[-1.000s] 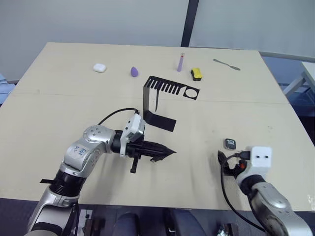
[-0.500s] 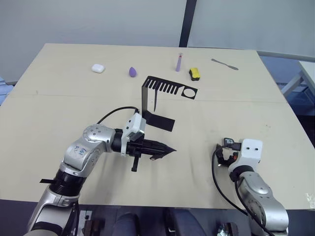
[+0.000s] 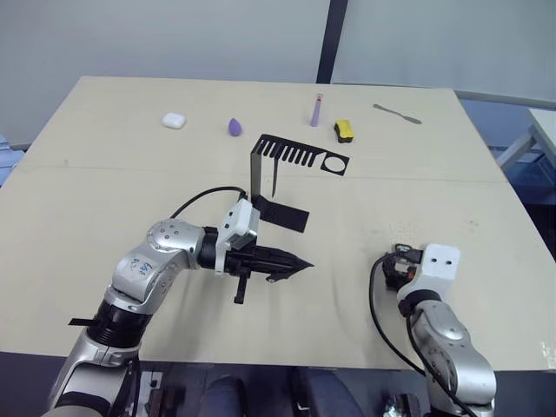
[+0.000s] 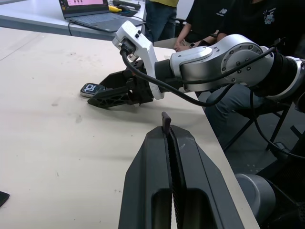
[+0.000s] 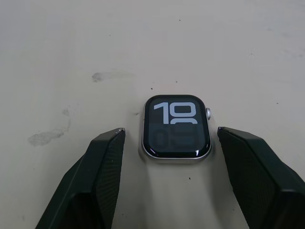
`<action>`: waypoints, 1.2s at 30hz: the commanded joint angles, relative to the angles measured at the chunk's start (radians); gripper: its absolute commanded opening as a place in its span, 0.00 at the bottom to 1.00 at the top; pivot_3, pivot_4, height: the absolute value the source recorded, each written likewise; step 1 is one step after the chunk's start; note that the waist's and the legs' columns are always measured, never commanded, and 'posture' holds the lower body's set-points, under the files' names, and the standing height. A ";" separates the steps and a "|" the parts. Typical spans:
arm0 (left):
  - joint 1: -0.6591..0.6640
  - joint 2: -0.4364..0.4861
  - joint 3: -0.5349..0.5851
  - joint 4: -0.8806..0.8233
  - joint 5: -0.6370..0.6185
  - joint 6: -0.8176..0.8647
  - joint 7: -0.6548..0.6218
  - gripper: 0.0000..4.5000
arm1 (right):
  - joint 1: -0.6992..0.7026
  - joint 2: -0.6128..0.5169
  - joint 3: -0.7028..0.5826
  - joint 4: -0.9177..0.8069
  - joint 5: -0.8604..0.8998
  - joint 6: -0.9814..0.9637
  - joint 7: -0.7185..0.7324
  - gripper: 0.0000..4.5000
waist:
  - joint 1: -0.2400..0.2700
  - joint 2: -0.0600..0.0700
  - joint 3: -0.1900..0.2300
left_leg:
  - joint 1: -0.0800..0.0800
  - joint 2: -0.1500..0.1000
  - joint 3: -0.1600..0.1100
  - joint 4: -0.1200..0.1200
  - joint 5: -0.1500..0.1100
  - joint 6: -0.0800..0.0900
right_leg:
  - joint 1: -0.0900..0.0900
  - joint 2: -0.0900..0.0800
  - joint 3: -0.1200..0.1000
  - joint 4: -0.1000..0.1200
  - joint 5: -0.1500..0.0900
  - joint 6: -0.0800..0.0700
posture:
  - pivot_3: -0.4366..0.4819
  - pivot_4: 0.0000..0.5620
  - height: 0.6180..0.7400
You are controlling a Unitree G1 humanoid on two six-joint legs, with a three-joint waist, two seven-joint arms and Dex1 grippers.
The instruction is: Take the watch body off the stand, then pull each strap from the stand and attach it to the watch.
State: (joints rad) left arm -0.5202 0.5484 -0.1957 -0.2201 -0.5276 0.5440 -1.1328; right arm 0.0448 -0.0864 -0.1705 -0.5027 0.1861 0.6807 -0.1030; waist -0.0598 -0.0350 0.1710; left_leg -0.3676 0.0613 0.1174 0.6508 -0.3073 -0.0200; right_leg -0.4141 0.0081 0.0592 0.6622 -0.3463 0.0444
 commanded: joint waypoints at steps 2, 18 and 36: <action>-0.011 -0.004 0.014 -0.031 -0.011 -0.004 0.004 0.00 | -0.007 0.015 -0.021 0.014 -0.015 0.010 -0.024 0.71 | 0.000 0.000 0.000 | 0.000 0.000 0.000 0.000 0.000 0.000 | 0.000 0.000 0.000 0.000 0.000 0.000 | 0.48 0.27 1.00; -0.014 -0.003 0.025 -0.027 -0.003 -0.016 0.020 0.00 | -0.020 -0.049 0.007 -0.049 -0.022 0.035 0.042 0.33 | 0.001 0.000 0.000 | 0.000 0.000 0.000 0.000 0.000 0.000 | 0.000 0.000 0.000 0.000 0.000 0.000 | 0.48 0.27 1.00; -0.085 0.016 -0.096 0.171 0.390 -0.621 -0.047 0.00 | -0.419 -0.493 -0.169 -0.014 0.892 0.906 0.547 0.33 | 0.004 0.001 0.000 | -0.002 0.000 0.000 0.001 -0.002 0.005 | 0.000 0.000 0.000 -0.002 0.001 0.001 | 0.48 0.27 1.00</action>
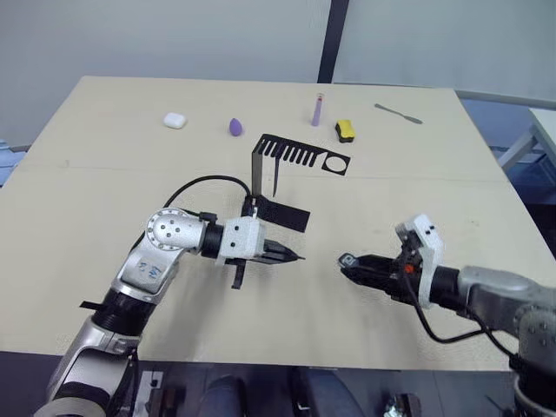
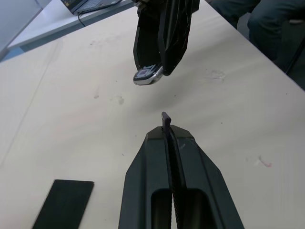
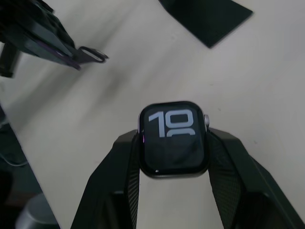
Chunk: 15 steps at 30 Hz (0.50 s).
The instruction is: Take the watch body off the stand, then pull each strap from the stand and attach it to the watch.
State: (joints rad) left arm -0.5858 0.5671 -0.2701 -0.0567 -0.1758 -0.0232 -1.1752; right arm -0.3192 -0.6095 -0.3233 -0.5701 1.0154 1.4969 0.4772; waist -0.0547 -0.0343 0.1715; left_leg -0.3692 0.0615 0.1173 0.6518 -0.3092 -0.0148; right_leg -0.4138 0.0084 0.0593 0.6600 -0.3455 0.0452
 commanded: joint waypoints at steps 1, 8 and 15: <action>-0.022 -0.006 -0.025 0.010 0.046 -0.059 -0.001 0.00 | -0.078 0.049 -0.016 0.077 0.076 0.107 -0.049 0.33 | -0.002 0.000 0.000 | 0.000 0.000 0.000 0.000 0.000 0.000 | 0.000 0.000 0.000 0.000 0.000 0.000 | 0.48 0.27 1.00; -0.039 -0.022 -0.023 0.044 0.070 -0.105 0.012 0.00 | -0.136 0.061 0.023 0.194 0.225 0.118 -0.195 0.33 | 0.000 0.000 0.000 | -0.001 0.000 0.001 0.001 0.001 -0.001 | -0.001 -0.001 0.000 -0.001 0.000 0.000 | 0.48 0.27 1.00; -0.045 -0.040 -0.035 0.063 0.113 -0.105 0.043 0.00 | -0.164 0.063 0.039 0.269 0.343 0.117 -0.323 0.33 | -0.004 0.000 0.000 | -0.001 0.000 0.001 0.002 0.001 -0.001 | -0.001 -0.001 0.000 0.001 0.000 0.000 | 0.48 0.27 1.00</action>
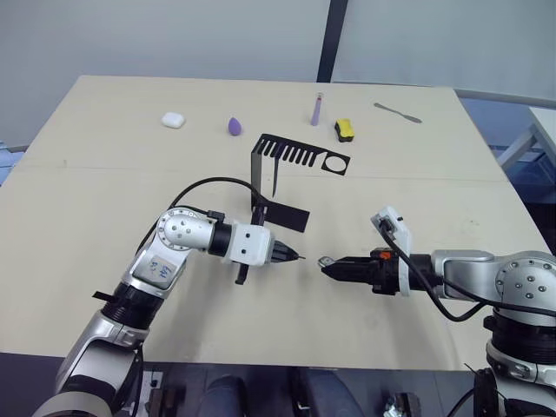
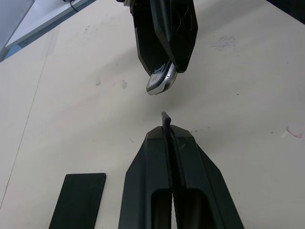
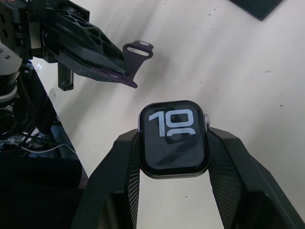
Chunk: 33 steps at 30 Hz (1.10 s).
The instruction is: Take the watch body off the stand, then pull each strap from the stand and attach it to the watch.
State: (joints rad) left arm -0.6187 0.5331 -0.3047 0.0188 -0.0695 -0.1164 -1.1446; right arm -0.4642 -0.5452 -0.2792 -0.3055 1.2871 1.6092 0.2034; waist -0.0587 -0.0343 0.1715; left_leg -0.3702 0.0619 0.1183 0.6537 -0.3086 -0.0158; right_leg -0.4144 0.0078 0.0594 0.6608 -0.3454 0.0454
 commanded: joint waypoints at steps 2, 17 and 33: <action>-0.013 -0.012 0.001 -0.012 0.009 -0.011 0.018 0.00 | -0.023 -0.001 -0.006 0.019 0.102 0.005 -0.081 0.33 | 0.000 0.000 0.000 | 0.000 0.000 0.000 0.000 0.000 0.000 | 0.000 0.000 0.000 0.000 0.000 0.000 | 0.48 0.27 1.00; -0.029 -0.045 -0.010 -0.005 0.018 0.003 0.027 0.00 | -0.003 -0.083 0.091 0.106 0.401 -0.155 -0.325 0.33 | 0.001 0.000 0.000 | 0.000 0.000 0.000 0.000 0.000 0.000 | 0.000 0.000 0.000 0.000 0.000 0.000 | 0.48 0.27 1.00; -0.039 -0.057 -0.012 0.008 0.018 0.003 0.027 0.00 | 0.016 -0.257 0.266 0.098 0.647 -0.391 -0.438 0.33 | 0.000 0.000 0.000 | 0.000 0.000 0.000 0.000 0.000 0.000 | 0.000 0.000 0.000 -0.001 0.000 0.001 | 0.48 0.27 1.00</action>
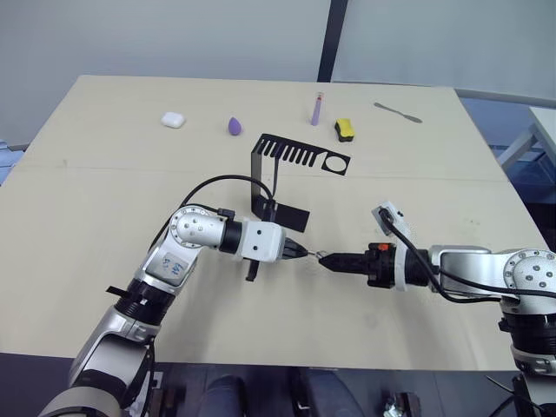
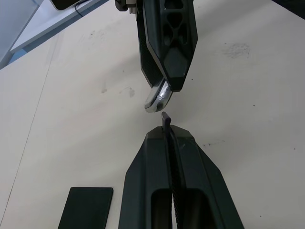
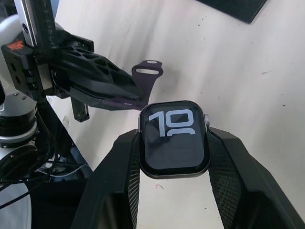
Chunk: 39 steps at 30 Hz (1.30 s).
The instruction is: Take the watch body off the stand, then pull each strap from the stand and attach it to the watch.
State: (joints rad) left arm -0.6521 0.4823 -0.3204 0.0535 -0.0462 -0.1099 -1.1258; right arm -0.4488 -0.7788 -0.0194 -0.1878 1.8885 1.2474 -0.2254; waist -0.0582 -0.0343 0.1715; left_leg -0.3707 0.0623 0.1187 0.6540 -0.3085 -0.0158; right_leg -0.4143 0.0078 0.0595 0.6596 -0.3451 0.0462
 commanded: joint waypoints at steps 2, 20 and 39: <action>-0.006 -0.008 0.005 -0.029 -0.008 0.000 0.011 0.00 | 0.001 -0.038 0.020 -0.023 0.054 -0.043 -0.009 0.33 | 0.000 0.000 0.000 | 0.000 0.000 0.000 0.000 0.000 0.000 | 0.000 0.000 0.000 0.000 0.000 0.000 | 0.48 0.27 1.00; -0.001 -0.020 0.004 -0.066 -0.019 0.042 0.012 0.00 | 0.006 -0.093 0.072 -0.044 0.082 -0.100 0.001 0.33 | 0.001 0.000 0.000 | 0.000 0.000 0.000 0.000 0.000 0.000 | 0.000 0.000 0.000 0.000 0.000 0.000 | 0.48 0.27 1.00; 0.005 0.006 0.008 -0.060 -0.020 0.038 -0.001 0.00 | 0.009 -0.116 0.074 -0.039 0.084 -0.117 0.009 0.33 | 0.002 0.000 0.000 | 0.000 0.000 0.000 0.000 0.000 0.000 | 0.000 0.000 0.000 -0.001 0.000 0.000 | 0.48 0.27 1.00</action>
State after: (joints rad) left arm -0.6505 0.4846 -0.3208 0.0172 -0.0511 -0.0657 -1.1260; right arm -0.4414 -0.8839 0.0709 -0.2002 1.9467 1.1397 -0.2289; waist -0.0565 -0.0343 0.1715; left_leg -0.3709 0.0626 0.1186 0.6539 -0.3085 -0.0157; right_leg -0.4143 0.0078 0.0595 0.6591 -0.3451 0.0462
